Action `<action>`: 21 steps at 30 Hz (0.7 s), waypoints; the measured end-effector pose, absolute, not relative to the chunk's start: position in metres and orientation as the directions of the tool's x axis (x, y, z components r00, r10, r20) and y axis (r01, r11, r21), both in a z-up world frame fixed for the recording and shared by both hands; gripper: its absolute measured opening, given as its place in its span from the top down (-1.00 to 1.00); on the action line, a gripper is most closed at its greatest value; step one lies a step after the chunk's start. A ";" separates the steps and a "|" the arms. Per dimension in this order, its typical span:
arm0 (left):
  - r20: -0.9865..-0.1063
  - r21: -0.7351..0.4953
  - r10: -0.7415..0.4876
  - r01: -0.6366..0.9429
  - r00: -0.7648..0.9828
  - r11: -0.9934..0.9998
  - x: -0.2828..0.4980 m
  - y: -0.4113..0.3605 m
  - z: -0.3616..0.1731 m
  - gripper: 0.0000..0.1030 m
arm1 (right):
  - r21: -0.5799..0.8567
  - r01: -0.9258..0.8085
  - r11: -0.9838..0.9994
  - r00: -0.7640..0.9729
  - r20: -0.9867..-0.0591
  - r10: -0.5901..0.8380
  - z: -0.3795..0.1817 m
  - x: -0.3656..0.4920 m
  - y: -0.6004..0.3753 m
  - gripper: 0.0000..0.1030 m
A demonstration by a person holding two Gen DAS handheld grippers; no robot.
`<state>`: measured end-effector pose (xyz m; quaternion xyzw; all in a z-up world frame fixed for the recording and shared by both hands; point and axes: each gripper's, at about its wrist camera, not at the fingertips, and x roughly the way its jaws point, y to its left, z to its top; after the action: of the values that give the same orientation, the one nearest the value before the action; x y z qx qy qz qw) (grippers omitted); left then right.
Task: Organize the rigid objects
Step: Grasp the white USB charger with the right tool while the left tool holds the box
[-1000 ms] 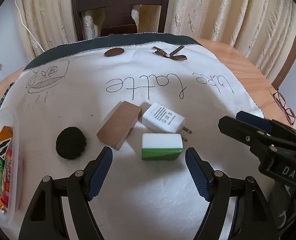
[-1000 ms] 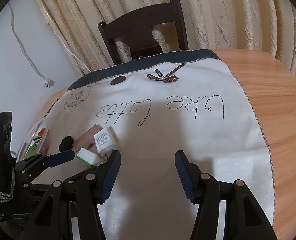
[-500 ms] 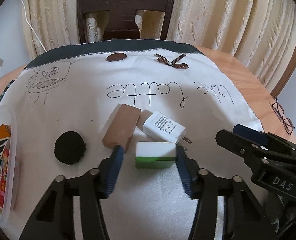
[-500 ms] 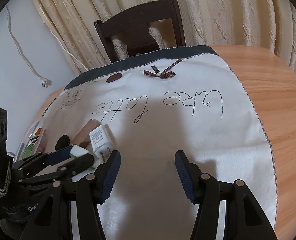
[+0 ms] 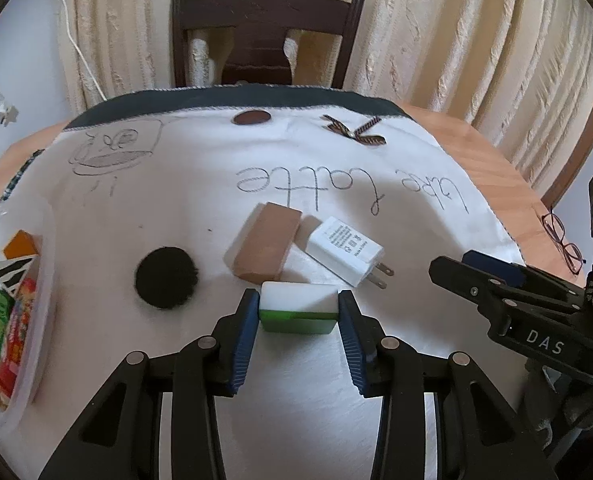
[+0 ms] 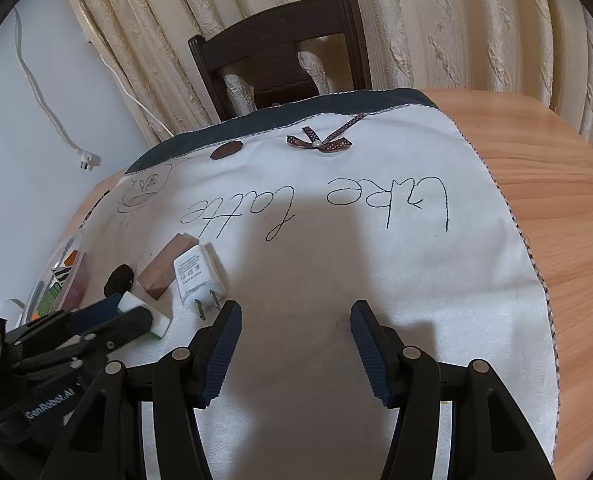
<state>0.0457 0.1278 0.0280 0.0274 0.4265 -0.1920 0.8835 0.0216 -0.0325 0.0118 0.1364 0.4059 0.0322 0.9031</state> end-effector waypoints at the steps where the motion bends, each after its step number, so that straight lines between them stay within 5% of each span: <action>1: -0.759 -0.112 -0.312 0.358 0.571 0.927 0.044 0.130 0.030 0.20 | 0.270 0.051 0.961 0.667 -0.726 0.168 0.012 0.022 -0.032 -0.18; 21: -0.736 -0.161 -0.301 0.275 0.606 0.948 0.043 0.172 0.035 0.20 | 0.094 -0.142 0.985 0.575 -0.803 0.159 0.010 0.056 0.025 -0.21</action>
<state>0.0432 0.1723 0.0347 -0.0156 0.4135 -0.1607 0.8961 0.0561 0.0250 0.0098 0.0095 0.4532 0.0849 0.8873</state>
